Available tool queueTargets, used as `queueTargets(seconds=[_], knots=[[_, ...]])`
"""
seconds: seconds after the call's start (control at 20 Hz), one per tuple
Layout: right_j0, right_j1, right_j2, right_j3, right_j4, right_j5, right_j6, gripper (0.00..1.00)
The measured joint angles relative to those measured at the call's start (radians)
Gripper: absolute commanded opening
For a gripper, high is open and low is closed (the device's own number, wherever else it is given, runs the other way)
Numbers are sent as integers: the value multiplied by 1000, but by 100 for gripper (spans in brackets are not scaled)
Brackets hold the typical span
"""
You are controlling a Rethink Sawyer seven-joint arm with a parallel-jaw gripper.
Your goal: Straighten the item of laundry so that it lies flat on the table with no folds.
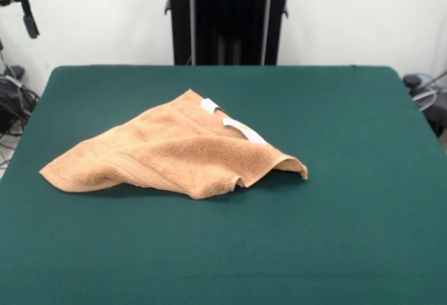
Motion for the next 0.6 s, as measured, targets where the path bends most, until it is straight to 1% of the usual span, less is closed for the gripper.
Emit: queueTargets(seconds=[0.15, 0.4, 0.6], knots=[[-3, -2, 0, 15, 18, -7, 0, 100], [-4, -9, 0, 84, 55, -72, 0, 100], [-5, -7, 0, 133, 61, -120, 0, 100]])
